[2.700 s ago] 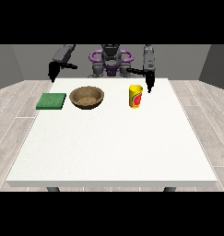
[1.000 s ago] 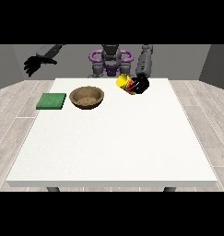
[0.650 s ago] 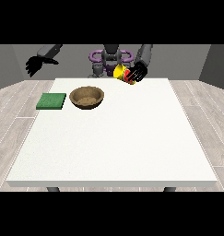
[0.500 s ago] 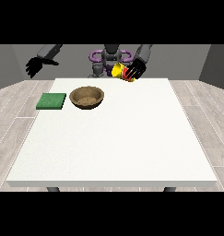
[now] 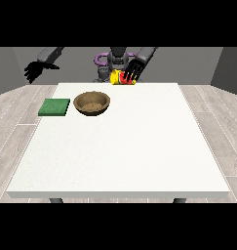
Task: Pick the cup and pour the ball into the bowl, then pick the bowl and place it on the pad
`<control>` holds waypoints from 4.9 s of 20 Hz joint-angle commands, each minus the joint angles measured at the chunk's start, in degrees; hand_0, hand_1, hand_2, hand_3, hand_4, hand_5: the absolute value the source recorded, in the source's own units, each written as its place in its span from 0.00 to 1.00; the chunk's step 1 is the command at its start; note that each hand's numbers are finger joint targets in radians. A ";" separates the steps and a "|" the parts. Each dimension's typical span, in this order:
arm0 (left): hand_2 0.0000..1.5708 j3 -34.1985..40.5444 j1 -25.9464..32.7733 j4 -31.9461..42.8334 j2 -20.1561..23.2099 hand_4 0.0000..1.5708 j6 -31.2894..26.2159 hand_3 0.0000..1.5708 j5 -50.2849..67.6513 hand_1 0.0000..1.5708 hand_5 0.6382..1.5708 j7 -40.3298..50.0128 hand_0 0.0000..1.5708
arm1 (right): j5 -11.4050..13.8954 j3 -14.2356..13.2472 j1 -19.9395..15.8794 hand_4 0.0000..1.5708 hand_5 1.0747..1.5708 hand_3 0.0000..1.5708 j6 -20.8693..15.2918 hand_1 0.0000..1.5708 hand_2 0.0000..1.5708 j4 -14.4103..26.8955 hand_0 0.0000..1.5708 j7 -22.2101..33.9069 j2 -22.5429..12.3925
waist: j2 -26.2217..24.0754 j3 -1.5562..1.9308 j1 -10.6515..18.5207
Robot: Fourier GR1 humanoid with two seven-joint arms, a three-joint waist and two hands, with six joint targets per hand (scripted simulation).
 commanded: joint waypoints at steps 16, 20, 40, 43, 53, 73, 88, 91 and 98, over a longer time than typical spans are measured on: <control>1.00 -22.84 -4.66 -7.10 -0.84 0.57 -11.90 1.00 -21.14 0.18 0.99 22.83 0.18 | 2.73 3.75 -13.41 0.00 0.91 0.17 -6.07 0.00 0.00 3.22 0.00 4.31 3.06 | 3.29 -0.05 -3.20; 1.00 -21.83 -7.54 -3.55 -0.84 0.69 -15.92 1.00 -24.35 0.03 0.92 17.33 0.03 | 1.58 2.87 -12.80 0.00 0.90 0.18 -3.61 0.00 0.00 3.36 0.00 2.13 2.15 | 6.04 -0.04 -3.15; 1.00 -22.45 -14.06 -8.55 0.66 0.76 -32.82 1.00 -36.80 0.97 0.88 11.36 0.97 | 1.48 4.33 -10.98 0.27 0.97 0.00 -2.69 0.00 0.00 6.95 0.00 4.62 4.24 | 2.25 -0.08 -1.55; 1.00 -14.38 -10.15 -14.44 -0.28 0.84 -25.53 1.00 -27.22 0.00 0.78 12.41 0.00 | -0.31 1.77 -11.34 0.29 0.97 0.00 -2.02 0.00 0.00 7.90 0.00 5.63 0.99 | 4.13 -0.15 2.58; 1.00 7.04 -3.58 -23.00 3.08 0.62 -17.19 1.00 0.31 0.81 0.98 1.92 0.81 | -1.81 -0.62 -13.58 0.19 0.98 0.00 -6.18 0.00 0.00 6.78 0.00 5.80 -0.17 | 11.34 -0.28 10.24; 0.00 25.69 3.96 -12.69 2.90 0.00 -21.09 0.00 38.86 0.00 0.95 -21.79 0.00 | 0.11 8.29 -17.99 0.00 0.94 0.00 -11.33 0.00 0.00 -0.80 0.00 13.34 13.25 | 13.31 -0.12 -1.45; 0.00 17.87 1.77 -28.16 0.30 0.00 -24.45 0.00 36.73 0.00 0.99 -13.39 0.00 | -2.89 2.37 -17.56 0.10 0.91 0.00 -8.50 0.00 0.00 11.72 0.00 0.47 11.92 | 21.45 0.02 9.54; 0.00 18.61 2.80 -25.75 0.03 0.00 -23.38 0.00 36.45 0.00 0.99 -12.68 0.00 | -2.52 4.00 -16.34 0.14 0.92 0.00 -8.31 0.00 0.00 9.71 0.00 3.46 13.67 | 17.79 -0.06 7.40; 0.00 20.84 7.78 -22.76 3.63 0.00 -26.88 0.00 38.91 0.00 0.99 -16.63 0.00 | -3.59 4.26 -18.94 0.22 0.95 0.00 -13.90 0.00 0.00 7.98 0.00 9.49 17.32 | 12.19 -0.11 7.03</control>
